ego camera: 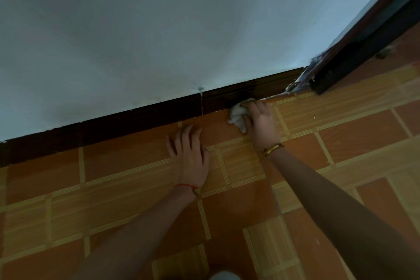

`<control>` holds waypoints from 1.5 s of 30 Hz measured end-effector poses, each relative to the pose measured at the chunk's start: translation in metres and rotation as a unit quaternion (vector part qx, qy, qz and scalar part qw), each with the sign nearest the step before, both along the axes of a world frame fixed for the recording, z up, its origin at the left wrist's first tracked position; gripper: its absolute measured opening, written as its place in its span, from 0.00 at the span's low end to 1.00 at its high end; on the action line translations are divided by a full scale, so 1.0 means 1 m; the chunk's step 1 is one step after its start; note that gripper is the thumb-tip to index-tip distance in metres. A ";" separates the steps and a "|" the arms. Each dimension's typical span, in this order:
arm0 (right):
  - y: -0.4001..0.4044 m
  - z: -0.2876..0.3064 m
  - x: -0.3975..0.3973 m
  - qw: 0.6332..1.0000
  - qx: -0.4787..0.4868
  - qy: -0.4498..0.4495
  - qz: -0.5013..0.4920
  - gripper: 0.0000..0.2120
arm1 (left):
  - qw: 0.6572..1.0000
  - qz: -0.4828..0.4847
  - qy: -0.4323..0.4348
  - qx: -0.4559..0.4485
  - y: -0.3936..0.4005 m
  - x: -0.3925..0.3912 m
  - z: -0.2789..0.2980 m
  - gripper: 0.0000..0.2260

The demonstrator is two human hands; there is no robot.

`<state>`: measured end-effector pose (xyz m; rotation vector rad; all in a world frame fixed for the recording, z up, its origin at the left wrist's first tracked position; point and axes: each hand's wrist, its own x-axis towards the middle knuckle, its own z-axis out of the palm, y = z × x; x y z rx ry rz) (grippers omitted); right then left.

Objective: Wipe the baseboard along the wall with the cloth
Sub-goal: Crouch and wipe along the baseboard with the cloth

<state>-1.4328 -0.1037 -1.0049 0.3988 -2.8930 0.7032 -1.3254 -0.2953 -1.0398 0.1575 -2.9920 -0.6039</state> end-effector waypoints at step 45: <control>0.008 0.046 -0.030 0.891 -0.278 0.166 -0.320 0.13 | 0.999 -0.005 0.020 -0.040 0.001 0.003 0.002 0.22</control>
